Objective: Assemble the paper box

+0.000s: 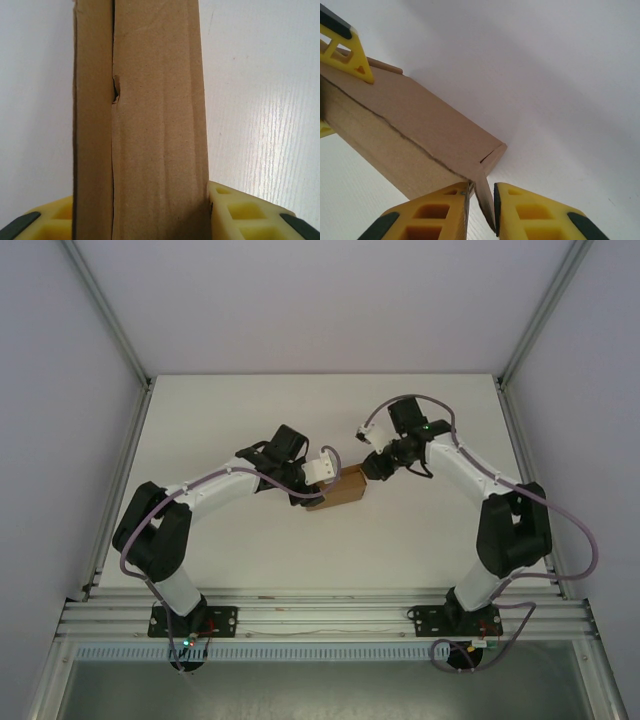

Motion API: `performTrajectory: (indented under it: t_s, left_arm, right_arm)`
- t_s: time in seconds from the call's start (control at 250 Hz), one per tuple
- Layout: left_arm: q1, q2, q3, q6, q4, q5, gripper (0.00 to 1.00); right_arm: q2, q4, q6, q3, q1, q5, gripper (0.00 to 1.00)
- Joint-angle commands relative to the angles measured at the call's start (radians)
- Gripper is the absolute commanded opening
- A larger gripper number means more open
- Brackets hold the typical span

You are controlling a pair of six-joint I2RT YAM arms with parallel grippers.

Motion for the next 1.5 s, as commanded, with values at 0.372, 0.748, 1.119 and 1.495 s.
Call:
performTrajectory:
  t_s: [0.372, 0.748, 1.119, 1.495]
  left_arm:
    - [-0.004, 0.015, -0.003, -0.018, -0.055, -0.021, 0.43]
    - [-0.003, 0.020, -0.001, -0.060, -0.034, -0.048, 0.43]
    - [-0.004, 0.015, -0.016, -0.072, -0.016, -0.058, 0.43]
    - [-0.003, 0.027, -0.005, -0.105, -0.026, -0.083, 0.46]
  right_arm:
    - [0.010, -0.053, 0.296, 0.101, 0.035, 0.073, 0.06]
    - [0.012, -0.021, 0.726, 0.076, 0.087, 0.162, 0.00]
    - [-0.089, 0.312, 0.582, -0.211, 0.088, 0.213, 0.02]
    - [-0.185, 0.622, 0.523, -0.490, 0.093, 0.172, 0.06]
